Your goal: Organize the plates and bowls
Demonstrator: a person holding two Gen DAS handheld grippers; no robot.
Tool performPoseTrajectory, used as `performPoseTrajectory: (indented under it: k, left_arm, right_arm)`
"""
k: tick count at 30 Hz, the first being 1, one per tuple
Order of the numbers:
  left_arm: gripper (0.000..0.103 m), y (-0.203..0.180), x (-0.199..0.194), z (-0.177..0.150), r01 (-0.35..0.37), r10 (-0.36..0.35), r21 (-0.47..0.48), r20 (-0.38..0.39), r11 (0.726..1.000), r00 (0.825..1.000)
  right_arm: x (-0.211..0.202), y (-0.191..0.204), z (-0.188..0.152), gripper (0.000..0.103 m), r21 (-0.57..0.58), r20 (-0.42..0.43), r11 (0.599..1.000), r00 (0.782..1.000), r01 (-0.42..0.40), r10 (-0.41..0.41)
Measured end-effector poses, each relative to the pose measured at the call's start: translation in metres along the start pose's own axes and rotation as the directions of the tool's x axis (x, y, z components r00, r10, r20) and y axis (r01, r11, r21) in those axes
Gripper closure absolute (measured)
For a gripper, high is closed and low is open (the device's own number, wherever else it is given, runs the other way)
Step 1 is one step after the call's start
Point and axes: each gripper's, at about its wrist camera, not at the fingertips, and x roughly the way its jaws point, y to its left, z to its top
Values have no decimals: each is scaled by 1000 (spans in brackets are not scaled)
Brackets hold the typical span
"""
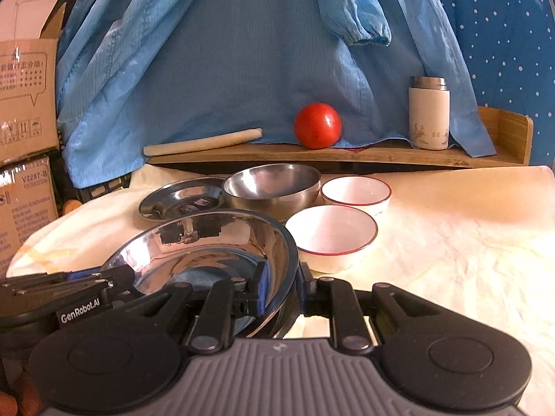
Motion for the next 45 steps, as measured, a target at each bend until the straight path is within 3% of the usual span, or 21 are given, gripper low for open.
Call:
performPoseTrajectory:
  k: [30,37,43,45]
  left_arm:
    - [82,4,5,-5,18,-19,-34,-12,999,1000]
    - [81,5,4,-6,24,-25,-44,-4,999,1000]
    - [65,11,2,-5,21,-21,-80,8,997,1000]
    - [46,14,0,-4,17,-15,-98,15,995,1000]
  right_arm:
    - [7,13,-8,70,-61,14,997,999,43,-43]
    - [7,14,-8,56,-64,11,997,999,37,-36]
    - [6,11,-9,51,-40,16,999,1000,19,-19]
    - [5,11,-10,43,-35,23,999,1000,20,-19]
